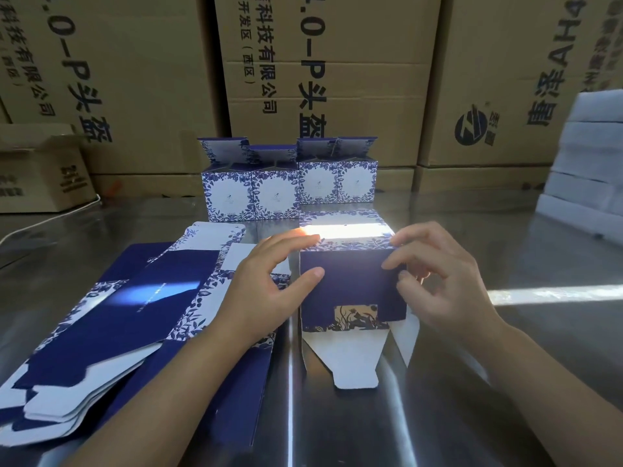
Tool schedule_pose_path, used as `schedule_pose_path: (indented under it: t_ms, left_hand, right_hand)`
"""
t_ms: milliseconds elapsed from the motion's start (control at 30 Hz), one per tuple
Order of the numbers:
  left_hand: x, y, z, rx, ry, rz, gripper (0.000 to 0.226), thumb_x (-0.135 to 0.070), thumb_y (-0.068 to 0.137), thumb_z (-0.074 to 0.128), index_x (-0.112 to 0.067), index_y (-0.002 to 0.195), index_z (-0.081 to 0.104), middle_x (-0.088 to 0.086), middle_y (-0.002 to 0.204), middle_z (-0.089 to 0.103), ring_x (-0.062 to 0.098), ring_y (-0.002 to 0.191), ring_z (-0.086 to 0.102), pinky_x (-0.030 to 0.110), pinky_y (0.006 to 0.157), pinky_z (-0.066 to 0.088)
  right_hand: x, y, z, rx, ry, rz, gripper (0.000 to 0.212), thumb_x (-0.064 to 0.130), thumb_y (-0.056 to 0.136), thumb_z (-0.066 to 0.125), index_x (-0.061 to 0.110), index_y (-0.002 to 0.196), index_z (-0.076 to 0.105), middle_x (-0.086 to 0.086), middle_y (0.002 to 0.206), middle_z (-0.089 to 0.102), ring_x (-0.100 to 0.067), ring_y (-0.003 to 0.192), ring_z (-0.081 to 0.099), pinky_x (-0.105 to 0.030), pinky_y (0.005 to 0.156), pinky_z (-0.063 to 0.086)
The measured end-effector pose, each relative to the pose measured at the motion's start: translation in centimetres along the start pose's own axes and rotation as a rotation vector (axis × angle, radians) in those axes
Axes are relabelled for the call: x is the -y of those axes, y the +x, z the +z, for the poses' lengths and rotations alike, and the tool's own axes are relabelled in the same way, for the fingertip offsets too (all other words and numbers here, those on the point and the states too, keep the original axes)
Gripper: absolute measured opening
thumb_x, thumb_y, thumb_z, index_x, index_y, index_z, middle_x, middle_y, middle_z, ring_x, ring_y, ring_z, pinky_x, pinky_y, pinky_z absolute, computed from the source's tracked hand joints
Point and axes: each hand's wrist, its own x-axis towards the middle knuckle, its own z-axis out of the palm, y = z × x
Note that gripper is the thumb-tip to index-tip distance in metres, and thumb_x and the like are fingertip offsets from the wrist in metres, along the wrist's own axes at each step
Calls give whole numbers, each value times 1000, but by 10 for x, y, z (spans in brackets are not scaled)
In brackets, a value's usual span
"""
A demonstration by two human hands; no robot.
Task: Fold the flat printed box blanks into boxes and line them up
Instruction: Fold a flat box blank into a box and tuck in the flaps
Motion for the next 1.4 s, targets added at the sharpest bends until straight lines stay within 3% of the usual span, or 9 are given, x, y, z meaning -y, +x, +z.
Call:
schedule_pose_path:
  t_ms: [133,267,333,600,767,967,1100,1233,1400]
  left_hand:
    - [0,1,1,14,-4,-6,32,-34,79,62,-39,111,60,-20,124,55,-1,120,47,24,97,42]
    - [0,2,0,9,1,-21,29,-31,79,63,-37,107,62,-19,119,58,1,117,49,17,92,42]
    - [0,2,0,-1,7,-19,27,-26,81,66,-35,106,63,-18,117,59,2,115,50,15,91,41]
    - [-10,3,-1,57,-123,-123,17,-29,81,71,-35,91,58,-24,118,60,-7,116,50,23,102,38]
    - [-21,1,4,121,-118,-59,22,-38,77,69,-42,97,62,-27,114,59,-8,119,46,15,100,35]
    - [-27,0,7,148,-157,1,24,-32,78,70,-43,98,65,-20,107,63,-10,123,42,8,101,30]
    - [-28,1,7,141,-182,4,24,-36,72,66,-41,96,67,-33,105,64,-9,125,43,9,101,31]
    - [-27,2,6,145,-199,-4,25,-36,71,66,-40,96,69,-32,107,64,-8,125,43,9,101,32]
    - [-27,5,1,158,-197,1,25,-35,70,67,-46,93,69,-33,101,65,-9,122,46,10,100,36]
  right_hand:
    - [0,2,-1,1,-25,70,24,20,77,61,19,100,68,11,104,56,-6,68,53,-8,62,42]
    - [-6,5,-3,119,65,278,29,18,82,63,26,109,66,18,119,51,1,103,53,-9,76,44]
    - [-8,6,-3,140,75,301,33,9,85,65,32,108,66,17,119,54,2,108,51,-10,80,44]
    - [5,8,-1,92,147,289,20,19,75,77,31,92,72,15,114,64,-1,111,56,-11,88,41]
    - [19,8,-5,186,360,340,20,44,63,72,31,79,72,18,106,69,-2,110,58,-12,77,48]
    - [24,10,-3,229,215,207,22,46,68,73,40,89,74,15,96,68,-10,106,54,-12,89,37]
    - [24,11,-3,254,223,233,27,45,66,69,37,92,75,16,97,68,-7,108,54,-13,90,38]
    - [25,12,-1,260,209,238,36,50,66,66,34,98,74,24,102,70,0,114,54,-21,101,39]
    - [24,13,4,233,195,175,29,42,72,67,33,99,72,23,101,70,-1,112,58,-31,104,39]
